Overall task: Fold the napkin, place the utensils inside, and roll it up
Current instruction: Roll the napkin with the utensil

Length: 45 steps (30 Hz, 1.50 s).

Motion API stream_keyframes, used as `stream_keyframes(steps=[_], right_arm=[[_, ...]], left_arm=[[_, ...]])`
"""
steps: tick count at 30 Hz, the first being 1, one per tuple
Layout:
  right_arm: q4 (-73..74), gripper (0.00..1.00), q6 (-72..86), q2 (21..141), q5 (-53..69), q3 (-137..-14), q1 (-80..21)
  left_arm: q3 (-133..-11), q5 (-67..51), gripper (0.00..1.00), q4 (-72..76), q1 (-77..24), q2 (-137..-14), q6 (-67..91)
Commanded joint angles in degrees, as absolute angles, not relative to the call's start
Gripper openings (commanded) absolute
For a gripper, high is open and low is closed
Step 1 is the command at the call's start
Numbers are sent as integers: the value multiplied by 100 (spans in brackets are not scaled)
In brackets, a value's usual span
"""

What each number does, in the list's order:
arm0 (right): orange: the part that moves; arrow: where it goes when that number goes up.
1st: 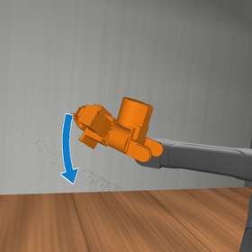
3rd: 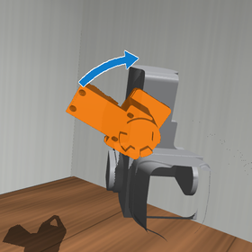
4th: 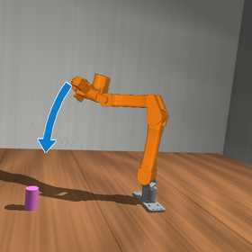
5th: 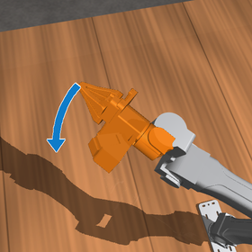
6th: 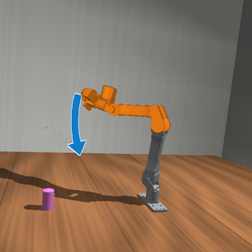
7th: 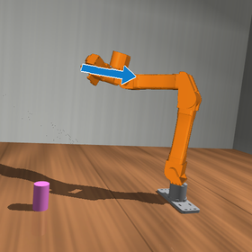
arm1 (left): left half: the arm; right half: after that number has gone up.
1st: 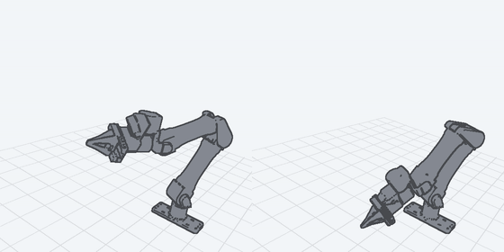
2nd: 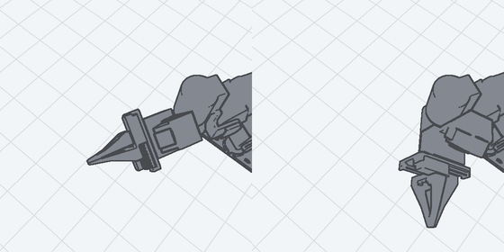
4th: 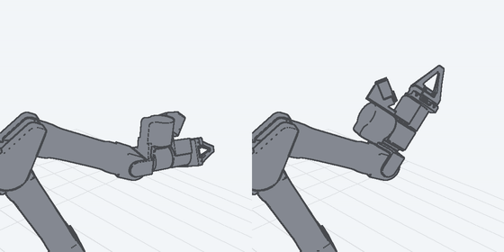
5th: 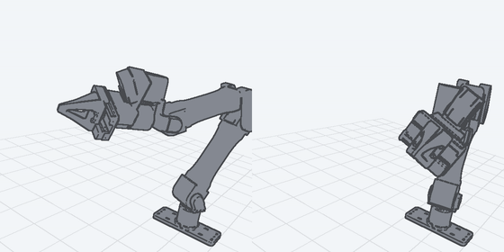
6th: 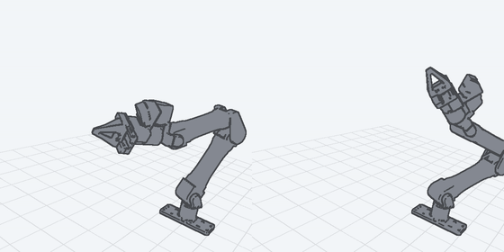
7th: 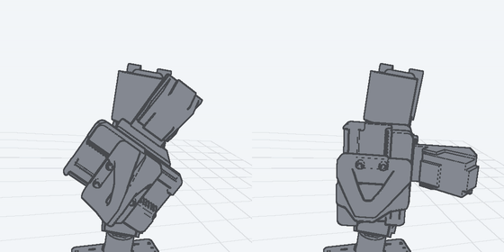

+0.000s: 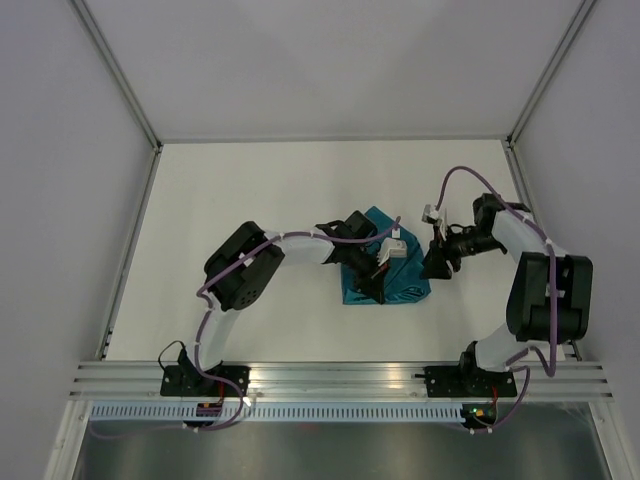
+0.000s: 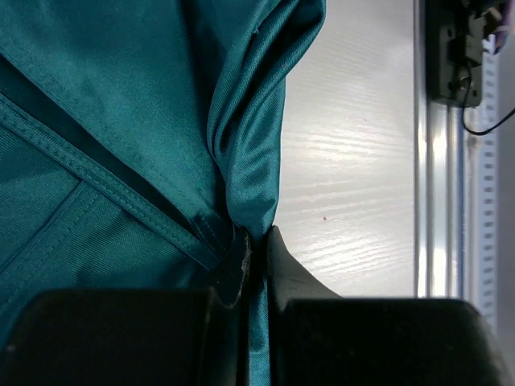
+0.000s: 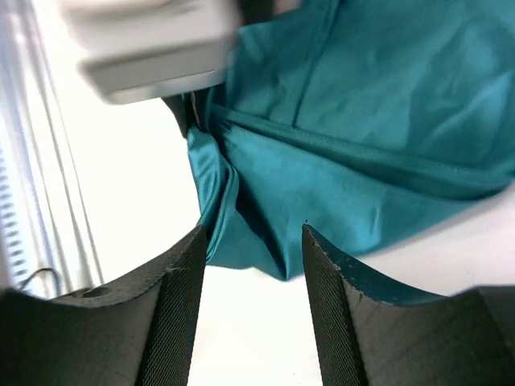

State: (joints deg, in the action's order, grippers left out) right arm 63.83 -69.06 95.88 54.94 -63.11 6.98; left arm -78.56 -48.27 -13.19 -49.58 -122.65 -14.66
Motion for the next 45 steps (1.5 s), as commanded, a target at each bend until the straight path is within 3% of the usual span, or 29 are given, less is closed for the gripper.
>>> stream_keyframes(steps=[1, 6, 11, 34, 38, 45], right_arm=[[4617, 57, -6629, 8528, 5336, -5416, 580], [2878, 63, -6013, 6956, 4388, -3974, -42], [2391, 65, -5792, 6425, 3815, -3349, -922], [1741, 66, -5476, 6794, 2708, -2654, -3120], [1547, 63, -5493, 7066, 2514, -2610, -3155], [1538, 47, -5405, 7233, 2470, -2645, -3155]], left_arm=[[-8137, -5062, 2, -2829, -4922, -12831, -924], [-8718, -5352, 2, -3392, -4904, -13139, -624], [-9140, -5721, 2, -3595, -4781, -13298, -282], [-8965, -5792, 2, -3366, -4702, -13474, -158], [-8938, -5809, 2, -3357, -4711, -13447, -193], [-8903, -5827, 6, -3357, -4702, -13324, -351]])
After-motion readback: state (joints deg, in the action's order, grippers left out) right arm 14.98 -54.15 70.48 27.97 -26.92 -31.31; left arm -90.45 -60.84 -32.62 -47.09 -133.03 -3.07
